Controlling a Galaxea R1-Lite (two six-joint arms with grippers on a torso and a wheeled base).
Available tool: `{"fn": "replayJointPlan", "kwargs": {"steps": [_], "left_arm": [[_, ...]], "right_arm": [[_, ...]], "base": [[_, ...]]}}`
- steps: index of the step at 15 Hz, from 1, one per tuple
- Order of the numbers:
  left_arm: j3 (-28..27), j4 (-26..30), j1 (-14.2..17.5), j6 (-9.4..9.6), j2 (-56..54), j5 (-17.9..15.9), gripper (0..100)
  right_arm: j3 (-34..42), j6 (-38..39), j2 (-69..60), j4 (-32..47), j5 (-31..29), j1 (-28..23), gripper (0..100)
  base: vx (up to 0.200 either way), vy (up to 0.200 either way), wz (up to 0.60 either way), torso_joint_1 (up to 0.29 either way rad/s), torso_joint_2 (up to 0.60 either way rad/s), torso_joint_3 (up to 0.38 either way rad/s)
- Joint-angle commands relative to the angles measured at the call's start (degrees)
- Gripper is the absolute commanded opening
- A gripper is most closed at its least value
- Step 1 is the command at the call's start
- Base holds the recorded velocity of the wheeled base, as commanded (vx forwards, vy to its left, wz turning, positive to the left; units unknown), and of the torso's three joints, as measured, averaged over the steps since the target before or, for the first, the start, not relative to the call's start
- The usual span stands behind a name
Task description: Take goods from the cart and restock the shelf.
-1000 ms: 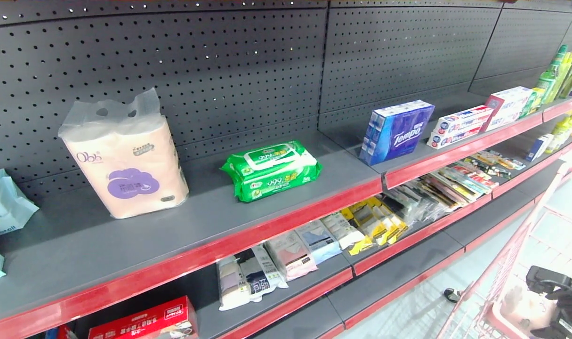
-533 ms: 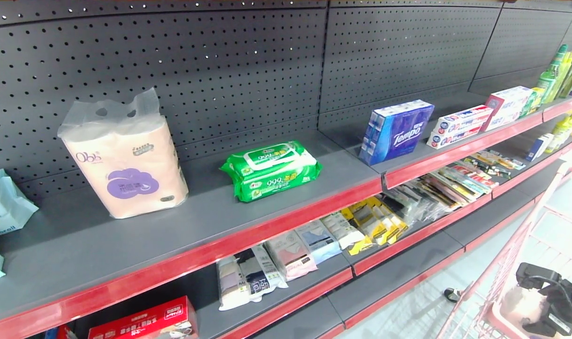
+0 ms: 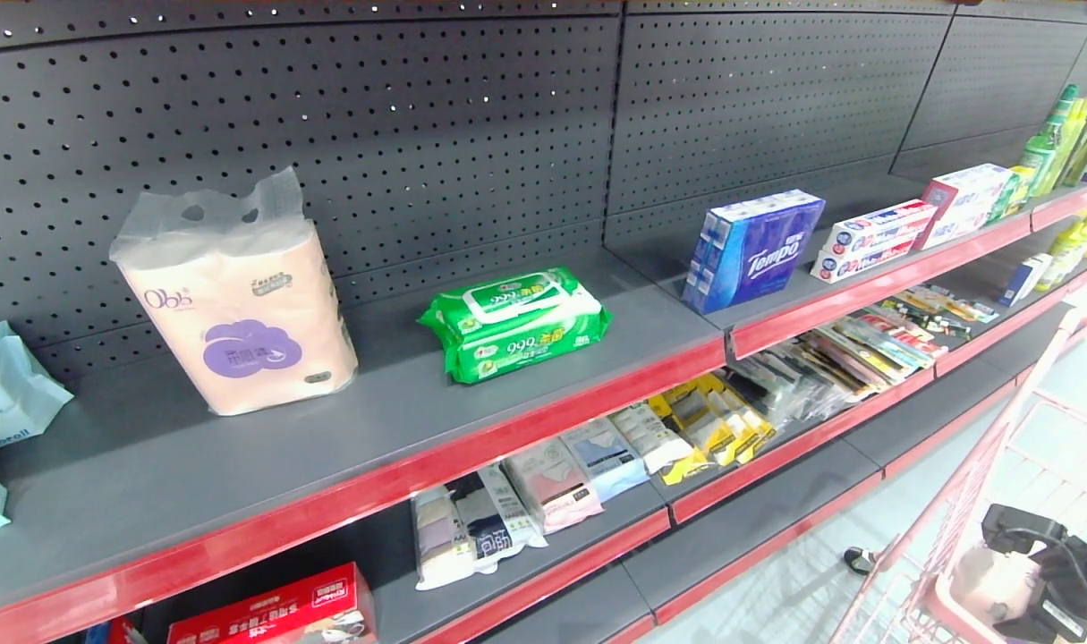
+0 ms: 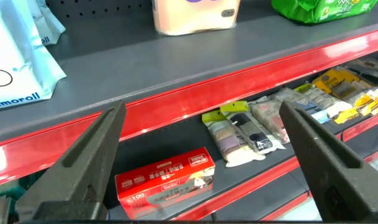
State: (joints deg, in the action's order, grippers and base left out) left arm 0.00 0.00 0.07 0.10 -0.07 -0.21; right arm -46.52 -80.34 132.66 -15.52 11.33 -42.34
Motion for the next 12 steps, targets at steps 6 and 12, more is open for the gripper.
{"fn": "replayJointPlan", "kwargs": {"steps": [6,12], "left_arm": [[0.00,0.00,0.01,-0.01,0.07,0.03,100],[0.00,0.00,0.01,-0.01,0.07,-0.06,100]], "right_arm": [[-0.85,0.00,1.46,-0.04,0.10,-0.03,100],[0.90,1.15,1.38,-0.13,0.19,-1.17,0]], "base": [[0.000,0.000,0.00,0.000,0.00,0.000],[0.000,0.000,0.00,0.000,0.00,0.000]]}}
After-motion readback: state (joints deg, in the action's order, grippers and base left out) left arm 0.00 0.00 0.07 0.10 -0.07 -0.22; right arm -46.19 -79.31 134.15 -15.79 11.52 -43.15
